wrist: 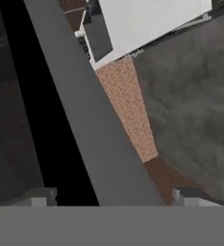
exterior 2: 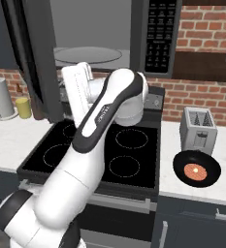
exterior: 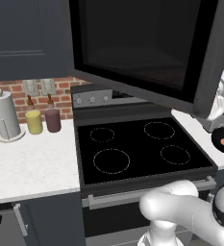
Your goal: Open the microwave, place the bowl with waffle inside the microwave, then close the microwave door and turn it on.
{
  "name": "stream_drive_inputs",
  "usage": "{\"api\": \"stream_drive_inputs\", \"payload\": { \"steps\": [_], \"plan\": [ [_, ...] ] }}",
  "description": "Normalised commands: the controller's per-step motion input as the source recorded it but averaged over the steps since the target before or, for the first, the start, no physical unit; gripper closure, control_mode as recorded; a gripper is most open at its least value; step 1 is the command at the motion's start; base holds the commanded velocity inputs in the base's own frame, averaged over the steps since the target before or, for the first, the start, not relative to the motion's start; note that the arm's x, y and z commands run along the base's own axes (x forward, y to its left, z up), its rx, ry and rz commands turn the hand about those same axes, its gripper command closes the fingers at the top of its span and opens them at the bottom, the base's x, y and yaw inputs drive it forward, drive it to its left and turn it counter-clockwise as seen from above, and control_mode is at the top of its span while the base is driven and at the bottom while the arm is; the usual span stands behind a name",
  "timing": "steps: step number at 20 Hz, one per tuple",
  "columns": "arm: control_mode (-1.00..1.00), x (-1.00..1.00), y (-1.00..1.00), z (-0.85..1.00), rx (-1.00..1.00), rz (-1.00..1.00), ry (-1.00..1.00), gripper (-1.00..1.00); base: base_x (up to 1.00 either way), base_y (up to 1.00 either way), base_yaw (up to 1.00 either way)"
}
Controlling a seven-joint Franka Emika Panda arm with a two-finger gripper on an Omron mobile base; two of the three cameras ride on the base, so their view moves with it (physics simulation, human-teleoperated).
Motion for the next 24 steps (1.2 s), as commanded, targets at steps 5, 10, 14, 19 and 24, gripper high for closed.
{"api": "stream_drive_inputs", "payload": {
  "steps": [5,10,14,19,24],
  "plan": [
    [-1.00,-0.91,1.00,-0.09,-0.06,0.02,-0.29,-1.00,0.00,0.00,0.00],
    [-1.00,-0.10,1.00,-0.23,-0.08,0.00,-0.11,-1.00,0.00,0.00,0.00],
    [-1.00,0.00,1.00,-0.19,-0.15,-0.02,-0.09,-1.00,0.00,0.00,0.00],
    [-1.00,0.09,0.19,-0.33,-0.18,-0.11,-0.06,-1.00,0.00,0.00,0.00],
    [-1.00,0.20,-1.00,-0.97,-0.05,-0.01,0.00,-1.00,0.00,0.00,0.00]
  ]
}}
